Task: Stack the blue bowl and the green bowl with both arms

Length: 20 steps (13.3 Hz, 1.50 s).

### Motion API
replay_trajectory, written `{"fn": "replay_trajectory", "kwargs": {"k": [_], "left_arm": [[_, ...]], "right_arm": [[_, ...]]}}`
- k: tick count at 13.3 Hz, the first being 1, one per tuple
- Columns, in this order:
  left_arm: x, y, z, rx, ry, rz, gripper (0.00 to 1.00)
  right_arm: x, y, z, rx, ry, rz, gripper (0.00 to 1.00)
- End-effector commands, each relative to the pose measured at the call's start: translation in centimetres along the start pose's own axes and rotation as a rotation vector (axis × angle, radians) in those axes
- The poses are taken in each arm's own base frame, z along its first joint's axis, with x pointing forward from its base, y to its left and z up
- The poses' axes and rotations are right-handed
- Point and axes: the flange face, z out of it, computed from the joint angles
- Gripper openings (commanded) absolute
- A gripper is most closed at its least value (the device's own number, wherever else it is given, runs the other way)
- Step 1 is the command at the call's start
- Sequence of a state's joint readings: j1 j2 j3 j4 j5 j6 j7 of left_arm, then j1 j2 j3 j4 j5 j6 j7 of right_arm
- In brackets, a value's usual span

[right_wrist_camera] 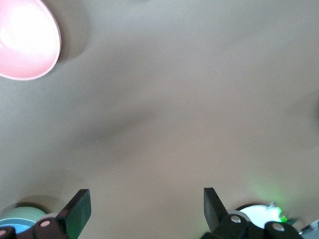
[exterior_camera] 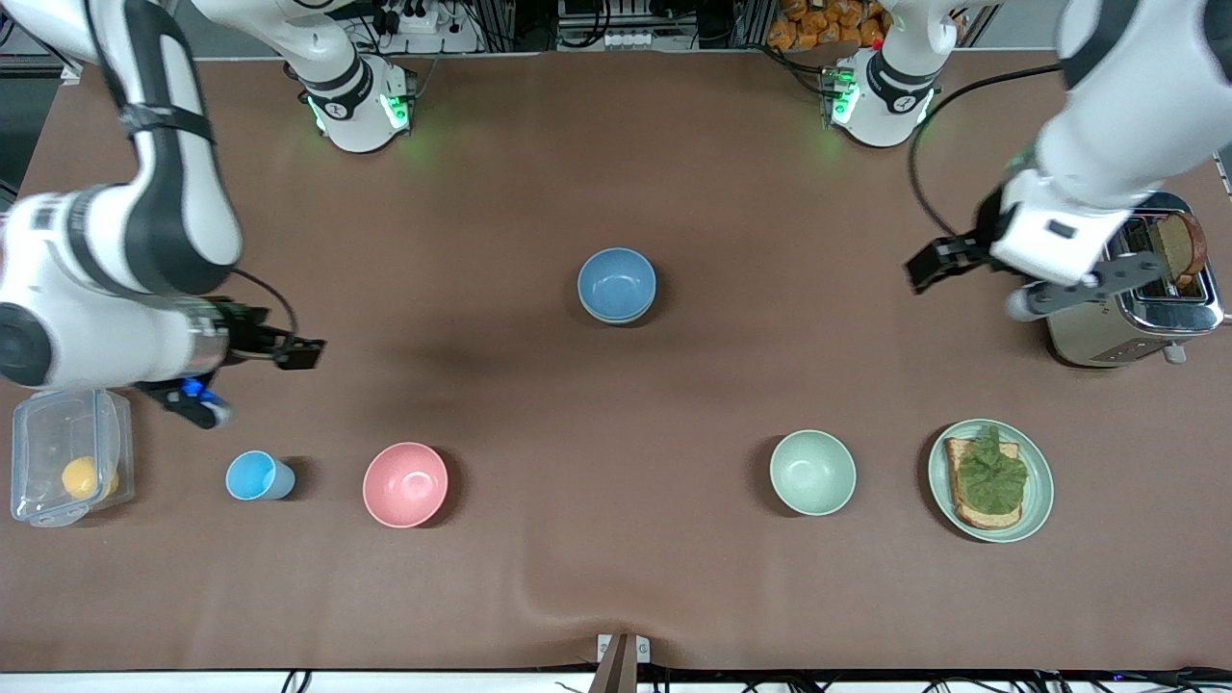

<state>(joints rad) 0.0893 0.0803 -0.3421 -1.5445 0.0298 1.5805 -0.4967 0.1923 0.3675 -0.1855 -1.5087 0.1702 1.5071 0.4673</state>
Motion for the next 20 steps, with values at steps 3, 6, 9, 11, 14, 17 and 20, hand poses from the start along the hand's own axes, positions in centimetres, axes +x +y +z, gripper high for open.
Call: {"fn": "replay_trajectory", "kwargs": {"k": [3,6,9,11,14,17,20], "left_arm": [[-0.5,-5.0,-3.3,0.012,0.026,0.115,1.0],[0.5,-8.2,-3.3,-0.003,0.004,0.055,1.0],[0.9,-8.4,-2.6,-0.034,-0.021,0.055,1.0],[1.2,-7.8,-1.7,-0.022,-0.035,0.088,1.0],[1.8,-8.5,-1.3,-0.019,-0.035,0.12,1.0],[2.2,-9.9,-1.7,-0.031,-0.03,0.095,1.0],[1.6,-9.6,-3.1,-0.026,-0.002,0.094,1.0]], "right_arm": [[-1.9,5.6,-7.2,0.016,0.125,-0.142,1.0],[-3.3,8.1,-11.4,0.009,0.257,-0.274,1.0],[-4.3,10.8,-13.5,0.028,0.289,-0.337,1.0],[-5.0,11.8,-14.5,0.031,0.308,-0.349,1.0],[-7.7,11.9,-16.8,0.039,0.362,-0.364,1.0],[-8.5,11.8,-17.5,0.052,0.391,-0.369,1.0],[-10.5,9.9,-18.0,0.059,0.397,-0.399,1.0]]}}
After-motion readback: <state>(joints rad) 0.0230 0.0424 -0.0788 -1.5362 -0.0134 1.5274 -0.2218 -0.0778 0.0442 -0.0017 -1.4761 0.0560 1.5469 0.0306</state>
